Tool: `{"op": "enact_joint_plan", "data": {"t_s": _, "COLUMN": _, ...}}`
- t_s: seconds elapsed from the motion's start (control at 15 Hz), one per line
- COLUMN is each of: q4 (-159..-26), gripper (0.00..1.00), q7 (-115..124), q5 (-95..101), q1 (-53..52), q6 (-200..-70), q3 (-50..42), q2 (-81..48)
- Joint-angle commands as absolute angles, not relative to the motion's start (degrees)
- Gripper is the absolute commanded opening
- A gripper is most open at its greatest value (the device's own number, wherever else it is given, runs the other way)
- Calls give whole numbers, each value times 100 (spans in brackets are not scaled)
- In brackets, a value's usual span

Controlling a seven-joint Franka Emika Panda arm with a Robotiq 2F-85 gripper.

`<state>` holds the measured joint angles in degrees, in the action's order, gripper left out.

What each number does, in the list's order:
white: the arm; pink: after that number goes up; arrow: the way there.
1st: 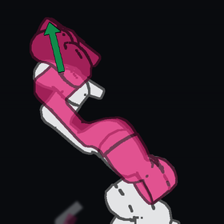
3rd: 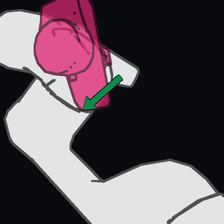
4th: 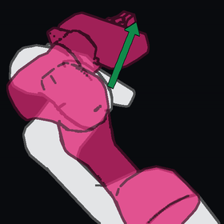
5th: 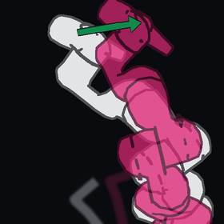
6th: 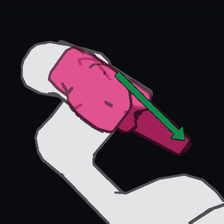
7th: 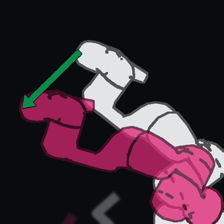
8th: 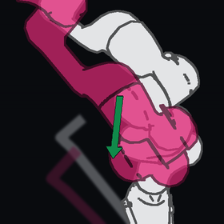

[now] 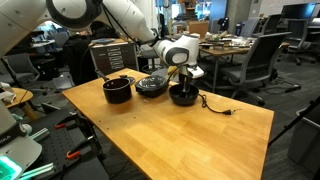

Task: Take the blocks out of the bowl, put them in the pot, pick the pot and put it on the stove then cover it with the lid

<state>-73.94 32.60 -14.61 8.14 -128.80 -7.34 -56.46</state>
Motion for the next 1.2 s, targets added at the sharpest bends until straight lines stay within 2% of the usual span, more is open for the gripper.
{"op": "enact_joint_plan", "data": {"t_s": 0.0, "q4": -7593, "gripper": 17, "q7": 3075, "q5": -1579, "q1": 913, "q6": -12664, "q3": -641, "q2": -5252}}
{"op": "enact_joint_plan", "data": {"t_s": 0.2, "q4": -7853, "gripper": 17, "q7": 2920, "q5": -1488, "q1": 850, "q6": -12610, "q3": -667, "q2": -4871}}
{"op": "enact_joint_plan", "data": {"t_s": 0.6, "q4": -9340, "gripper": 17, "q7": 1832, "q5": -898, "q1": 326, "q6": -12868, "q3": -610, "q2": -3273}}
{"op": "enact_joint_plan", "data": {"t_s": 1.13, "q4": -11504, "gripper": 17, "q7": 862, "q5": -452, "q1": -397, "q6": -12991, "q3": 103, "q2": -1473}}
